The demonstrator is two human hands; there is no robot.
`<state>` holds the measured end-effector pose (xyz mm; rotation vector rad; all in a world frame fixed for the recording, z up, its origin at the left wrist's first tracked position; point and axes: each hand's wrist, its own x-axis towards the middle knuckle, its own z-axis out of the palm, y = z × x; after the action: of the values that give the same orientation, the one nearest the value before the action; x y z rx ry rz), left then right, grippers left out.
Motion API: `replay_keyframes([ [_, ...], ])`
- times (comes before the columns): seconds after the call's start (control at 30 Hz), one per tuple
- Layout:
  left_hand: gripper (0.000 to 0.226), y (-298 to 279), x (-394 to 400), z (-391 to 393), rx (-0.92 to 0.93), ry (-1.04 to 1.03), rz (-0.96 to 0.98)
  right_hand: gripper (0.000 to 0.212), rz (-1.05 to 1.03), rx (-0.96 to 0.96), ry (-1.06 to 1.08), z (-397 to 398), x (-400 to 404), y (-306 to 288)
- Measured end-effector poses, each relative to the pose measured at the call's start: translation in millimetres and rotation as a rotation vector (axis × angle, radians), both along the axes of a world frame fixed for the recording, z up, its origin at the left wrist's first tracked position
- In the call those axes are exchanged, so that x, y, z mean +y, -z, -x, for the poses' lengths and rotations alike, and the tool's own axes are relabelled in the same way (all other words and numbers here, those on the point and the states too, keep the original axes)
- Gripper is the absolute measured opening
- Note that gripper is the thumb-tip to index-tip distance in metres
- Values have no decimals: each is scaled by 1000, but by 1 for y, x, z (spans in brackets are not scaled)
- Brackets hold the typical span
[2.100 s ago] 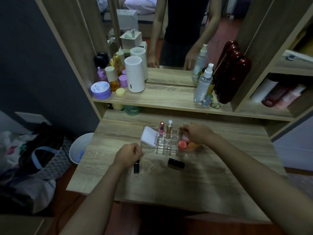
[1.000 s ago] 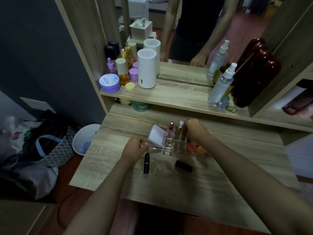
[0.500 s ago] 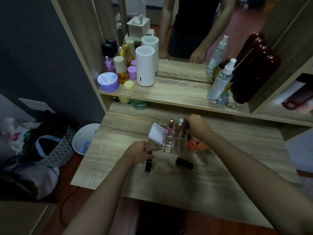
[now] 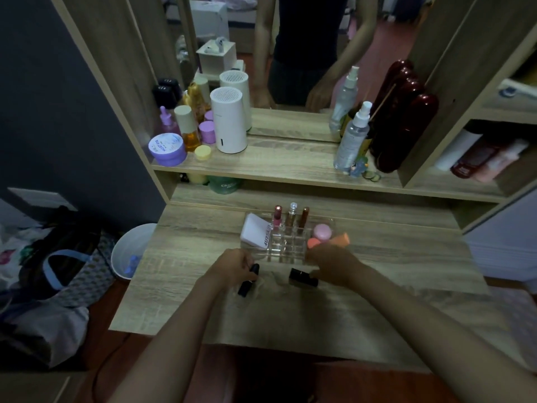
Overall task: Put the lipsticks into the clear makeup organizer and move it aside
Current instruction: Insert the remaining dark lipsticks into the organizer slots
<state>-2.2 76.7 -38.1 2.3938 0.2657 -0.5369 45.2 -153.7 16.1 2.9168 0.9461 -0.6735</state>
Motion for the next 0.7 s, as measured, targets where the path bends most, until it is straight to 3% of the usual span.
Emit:
replay_keyframes([
  [0.07, 31, -1, -1, -1, -12, 18, -10, 34, 62, 3, 2, 10, -1, 17],
  [0.33, 20, -16, -8, -10, -173, -28, 72, 25, -93, -38, 148, 26, -4, 43],
  [0.7, 21, -46, -27, -48, -500, -138, 165, 24, -435, -172, 293, -4, 11, 1],
])
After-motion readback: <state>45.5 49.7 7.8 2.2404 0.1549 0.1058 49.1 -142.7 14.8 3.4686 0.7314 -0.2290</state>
